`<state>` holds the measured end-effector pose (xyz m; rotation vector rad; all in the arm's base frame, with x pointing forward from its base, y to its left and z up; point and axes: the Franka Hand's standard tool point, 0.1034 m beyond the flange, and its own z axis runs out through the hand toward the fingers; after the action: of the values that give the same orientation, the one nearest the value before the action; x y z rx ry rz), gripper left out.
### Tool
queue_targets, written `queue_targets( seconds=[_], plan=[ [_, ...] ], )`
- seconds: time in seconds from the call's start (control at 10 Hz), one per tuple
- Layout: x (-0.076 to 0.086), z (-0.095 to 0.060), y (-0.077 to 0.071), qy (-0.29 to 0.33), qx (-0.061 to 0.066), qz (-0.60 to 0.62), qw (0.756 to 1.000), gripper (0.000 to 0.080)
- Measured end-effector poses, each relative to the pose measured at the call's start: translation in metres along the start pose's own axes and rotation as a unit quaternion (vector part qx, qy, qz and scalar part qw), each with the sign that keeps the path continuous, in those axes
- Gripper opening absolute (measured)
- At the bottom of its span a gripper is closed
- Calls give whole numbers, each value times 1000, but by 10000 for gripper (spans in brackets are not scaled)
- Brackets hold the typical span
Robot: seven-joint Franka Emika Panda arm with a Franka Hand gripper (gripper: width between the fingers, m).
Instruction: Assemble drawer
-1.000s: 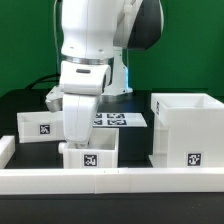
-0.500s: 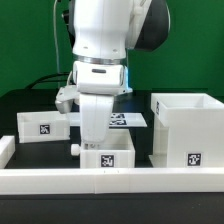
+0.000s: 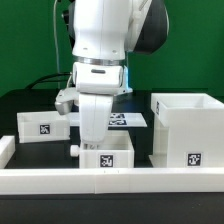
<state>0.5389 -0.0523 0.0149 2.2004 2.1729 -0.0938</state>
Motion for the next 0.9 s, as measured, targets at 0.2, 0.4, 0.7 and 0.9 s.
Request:
queue_targets(
  seconds=[0.2,0.4,0.7,0.9],
  plan=[
    [14,0,3,3,-2,-3,1000,42],
    [24,0,3,6,-1,3,1000,42],
    [37,3,1,12,1,17,1000,42],
    [35,3,1,11,2,19,1000,42]
  ],
)
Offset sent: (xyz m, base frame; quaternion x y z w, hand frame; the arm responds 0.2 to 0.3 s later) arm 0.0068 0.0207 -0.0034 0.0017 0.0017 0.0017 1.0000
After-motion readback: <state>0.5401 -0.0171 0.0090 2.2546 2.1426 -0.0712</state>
